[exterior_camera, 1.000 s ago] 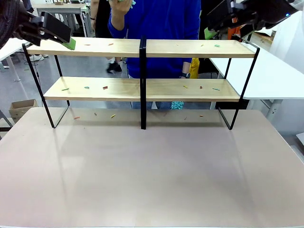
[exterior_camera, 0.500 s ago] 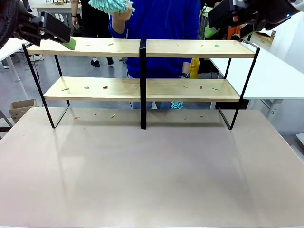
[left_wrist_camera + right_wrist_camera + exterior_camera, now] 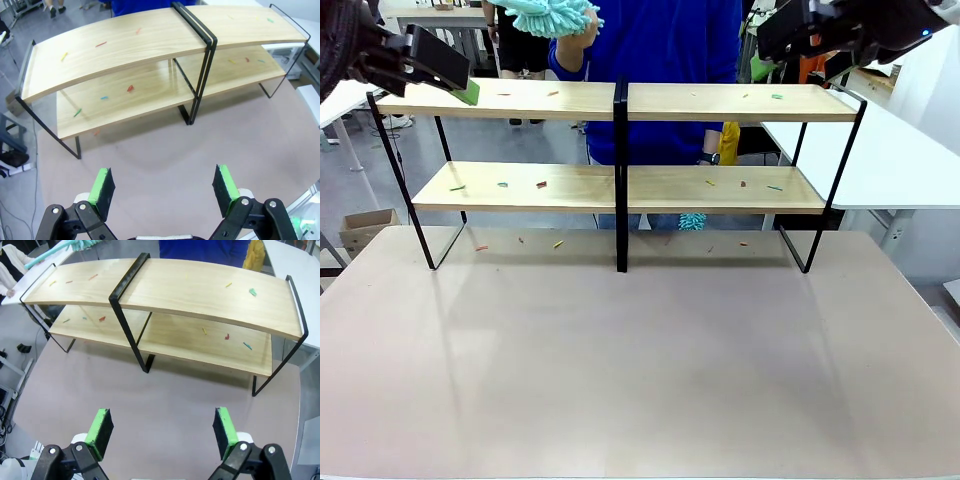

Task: Clean the shelves.
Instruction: Pick up the Duster when the human hands it over.

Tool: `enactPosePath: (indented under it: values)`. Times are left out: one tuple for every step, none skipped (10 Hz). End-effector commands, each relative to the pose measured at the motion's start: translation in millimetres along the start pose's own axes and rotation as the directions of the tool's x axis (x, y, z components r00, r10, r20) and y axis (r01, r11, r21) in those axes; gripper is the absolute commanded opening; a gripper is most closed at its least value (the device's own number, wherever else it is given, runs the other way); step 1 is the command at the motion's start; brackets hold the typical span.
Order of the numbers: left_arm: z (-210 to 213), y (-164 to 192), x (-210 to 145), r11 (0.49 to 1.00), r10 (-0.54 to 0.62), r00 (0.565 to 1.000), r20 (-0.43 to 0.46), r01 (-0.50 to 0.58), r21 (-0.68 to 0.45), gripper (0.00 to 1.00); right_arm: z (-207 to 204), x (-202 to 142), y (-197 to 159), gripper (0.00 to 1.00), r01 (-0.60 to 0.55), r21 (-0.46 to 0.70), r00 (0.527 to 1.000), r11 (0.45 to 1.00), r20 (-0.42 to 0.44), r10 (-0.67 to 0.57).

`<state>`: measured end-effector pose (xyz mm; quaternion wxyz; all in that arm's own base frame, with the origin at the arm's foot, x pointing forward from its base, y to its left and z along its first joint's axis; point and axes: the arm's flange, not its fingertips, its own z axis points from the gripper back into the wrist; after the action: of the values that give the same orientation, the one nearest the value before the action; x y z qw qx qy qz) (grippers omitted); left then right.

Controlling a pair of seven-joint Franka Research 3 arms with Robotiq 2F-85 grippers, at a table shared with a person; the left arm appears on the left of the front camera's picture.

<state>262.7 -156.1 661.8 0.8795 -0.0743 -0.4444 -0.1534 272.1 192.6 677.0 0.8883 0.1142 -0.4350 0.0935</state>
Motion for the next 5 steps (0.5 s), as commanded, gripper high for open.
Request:
enactPosePath:
  values:
    - [0.8, -0.7, -0.1, 1.0, -0.002, 1.0, 0.002, 0.002, -0.002, 1.0, 1.7, 1.4, 0.2, 1.0, 0.0, 0.002, 1.0, 1.0, 0.001, 0.0]
    - [0.8, -0.7, -0.1, 1.0, -0.002, 1.0, 0.002, 0.002, -0.002, 1.0, 1.7, 1.4, 0.2, 1.0, 0.0, 0.002, 1.0, 1.0, 0.001, 0.0]
    - [0.0, 0.0, 0.0, 1.0, 0.0, 1.0, 0.0, 0.0, 0.0, 1.0, 1.7, 1.4, 0.2, 1.0, 0.0, 0.002, 1.0, 1.0, 0.001, 0.0]
    - [6.9, 7.8, 2.2, 0.958, -0.141, 0.983, -0.117, 0.105, -0.267, 1.0, 1.7, 1.4, 0.2, 1.0, 0.0, 0.002, 1.0, 1.0, 0.001, 0.0]
    - [4.0, 32.1, 13.0, 0.881, -0.154, 0.936, -0.318, -0.015, -0.473, 1.0, 1.7, 1.4, 0.2, 1.0, 0.0, 0.002, 1.0, 1.0, 0.001, 0.0]
